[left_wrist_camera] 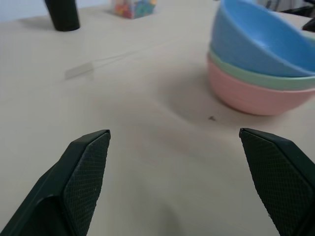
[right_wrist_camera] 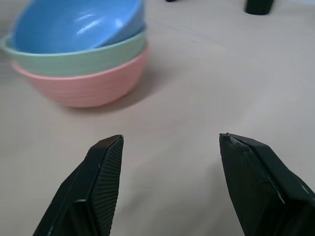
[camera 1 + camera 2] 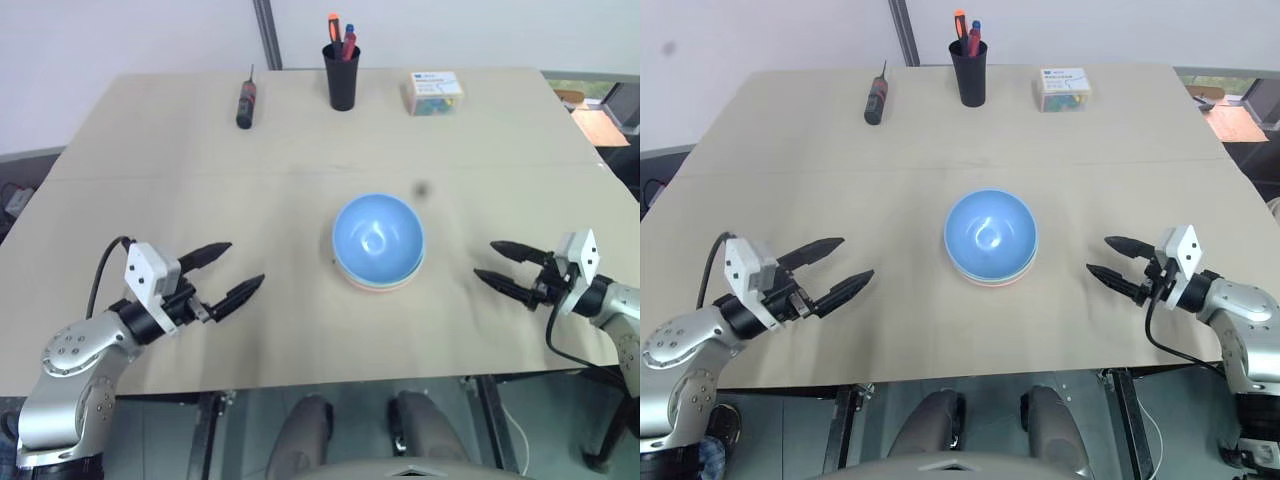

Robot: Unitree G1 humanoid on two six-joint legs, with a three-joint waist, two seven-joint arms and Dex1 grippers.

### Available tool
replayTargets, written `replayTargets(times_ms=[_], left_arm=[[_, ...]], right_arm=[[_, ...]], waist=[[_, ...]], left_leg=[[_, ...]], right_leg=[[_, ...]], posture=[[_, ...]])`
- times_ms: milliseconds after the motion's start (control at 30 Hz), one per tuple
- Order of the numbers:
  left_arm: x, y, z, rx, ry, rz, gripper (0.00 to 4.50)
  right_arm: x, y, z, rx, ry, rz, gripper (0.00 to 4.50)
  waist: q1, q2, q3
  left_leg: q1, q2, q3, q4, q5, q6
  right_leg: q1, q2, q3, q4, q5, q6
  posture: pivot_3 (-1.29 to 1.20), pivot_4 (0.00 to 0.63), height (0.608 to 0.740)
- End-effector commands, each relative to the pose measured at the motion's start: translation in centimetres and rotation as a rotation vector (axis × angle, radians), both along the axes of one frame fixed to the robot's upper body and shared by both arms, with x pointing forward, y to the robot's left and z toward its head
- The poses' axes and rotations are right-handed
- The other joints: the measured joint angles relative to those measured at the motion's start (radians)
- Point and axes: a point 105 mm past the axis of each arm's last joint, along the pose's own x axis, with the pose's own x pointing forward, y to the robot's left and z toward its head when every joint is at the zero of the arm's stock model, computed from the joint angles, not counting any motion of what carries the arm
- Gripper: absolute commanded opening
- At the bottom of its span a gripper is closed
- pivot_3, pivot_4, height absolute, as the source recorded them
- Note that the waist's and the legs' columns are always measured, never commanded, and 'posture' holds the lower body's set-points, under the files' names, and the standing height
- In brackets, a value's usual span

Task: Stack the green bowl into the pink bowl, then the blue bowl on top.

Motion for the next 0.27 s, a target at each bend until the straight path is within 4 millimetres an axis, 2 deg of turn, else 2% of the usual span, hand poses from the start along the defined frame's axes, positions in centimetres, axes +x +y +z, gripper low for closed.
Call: replayTargets(times_ms=[33, 267], left_arm=[[-0.30, -0.13, 1.48, 0.035, -0.078, -0.013, 4.44], [-0.15, -0.57, 1.50, 0.038, -0.087, -0.037, 4.44]], right_arm=[[-0.94, 0.05, 1.51, -0.005, -0.075, 0.070, 3.26], [-1.36, 0.16, 1.69, 0.002, -0.087, 0.106, 3.26]], waist=[[0.000, 0.000, 0.000], [-0.003, 0.000, 0.000]], left_leg=[[0.004, 0.000, 0.000, -0.001, 0.000, 0.000], [0.012, 0.000, 0.000, -0.002, 0.000, 0.000]], right_leg=[[0.004, 0.000, 0.000, -0.001, 0.000, 0.000], [0.012, 0.003, 0.001, -0.001, 0.000, 0.000]], posture=[[0.00, 0.150, 0.712], [0.00, 0.150, 0.712]])
